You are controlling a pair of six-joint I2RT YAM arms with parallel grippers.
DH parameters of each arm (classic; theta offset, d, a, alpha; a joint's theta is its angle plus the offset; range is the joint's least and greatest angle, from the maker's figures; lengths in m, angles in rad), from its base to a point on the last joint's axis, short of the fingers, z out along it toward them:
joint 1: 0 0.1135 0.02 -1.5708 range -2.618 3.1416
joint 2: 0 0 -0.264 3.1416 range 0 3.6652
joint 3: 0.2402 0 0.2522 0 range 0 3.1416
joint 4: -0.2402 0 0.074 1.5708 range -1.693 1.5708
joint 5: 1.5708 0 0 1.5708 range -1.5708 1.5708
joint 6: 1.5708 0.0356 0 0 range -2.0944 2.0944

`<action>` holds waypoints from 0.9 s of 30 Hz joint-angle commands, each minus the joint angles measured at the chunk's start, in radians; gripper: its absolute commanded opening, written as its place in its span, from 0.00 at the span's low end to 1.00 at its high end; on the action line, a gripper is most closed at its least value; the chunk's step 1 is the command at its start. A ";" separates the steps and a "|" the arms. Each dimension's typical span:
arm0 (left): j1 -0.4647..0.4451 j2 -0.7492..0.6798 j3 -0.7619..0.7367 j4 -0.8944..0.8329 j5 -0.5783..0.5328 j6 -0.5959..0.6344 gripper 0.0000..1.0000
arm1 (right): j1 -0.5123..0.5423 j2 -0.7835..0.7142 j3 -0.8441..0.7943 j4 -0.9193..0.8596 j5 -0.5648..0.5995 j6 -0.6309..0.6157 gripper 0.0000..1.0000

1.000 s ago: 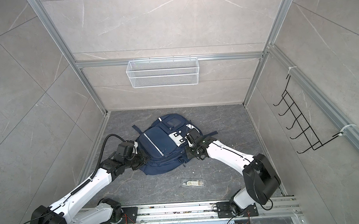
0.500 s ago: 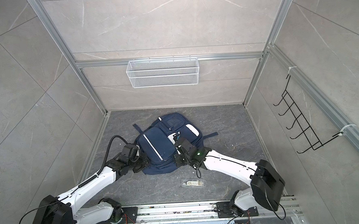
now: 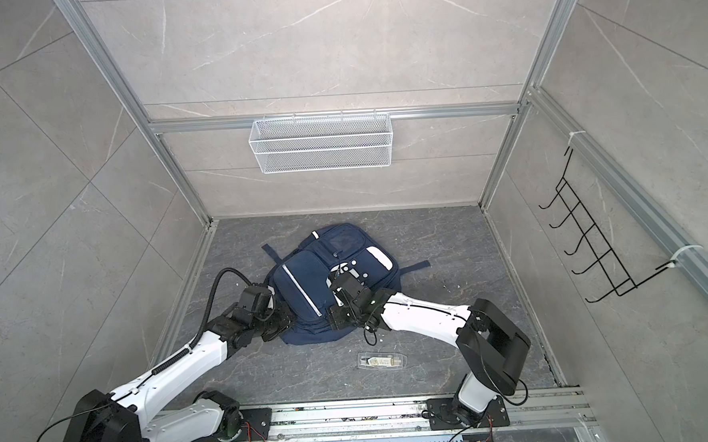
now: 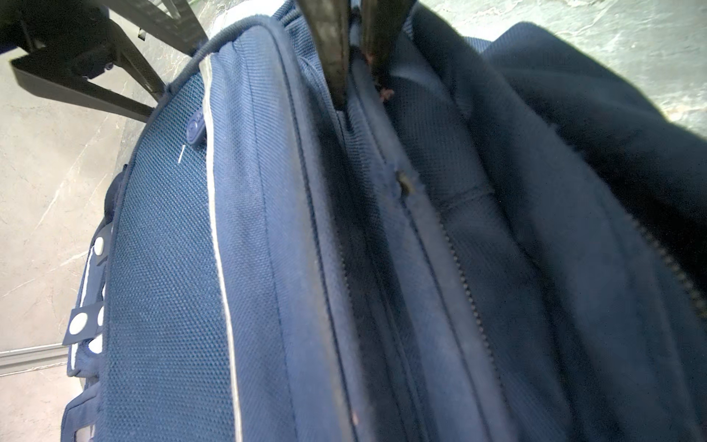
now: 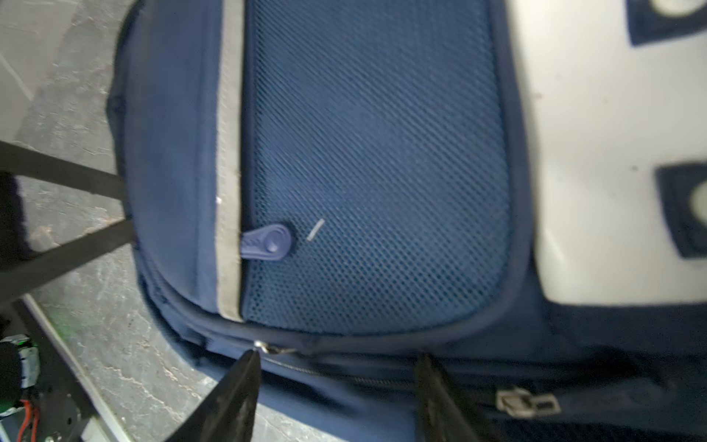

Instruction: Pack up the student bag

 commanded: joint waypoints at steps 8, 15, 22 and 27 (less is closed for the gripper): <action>-0.003 -0.037 -0.012 -0.005 -0.008 -0.002 0.00 | 0.000 0.079 0.068 0.047 -0.072 -0.011 0.67; -0.003 -0.041 -0.009 -0.004 -0.007 -0.005 0.00 | 0.002 0.036 0.030 0.049 -0.140 -0.021 0.64; -0.003 -0.015 0.012 0.008 -0.005 -0.003 0.00 | 0.051 -0.108 -0.085 0.076 -0.318 -0.025 0.62; -0.003 0.001 0.022 0.012 -0.006 0.001 0.00 | 0.089 -0.207 -0.139 0.067 -0.424 -0.027 0.62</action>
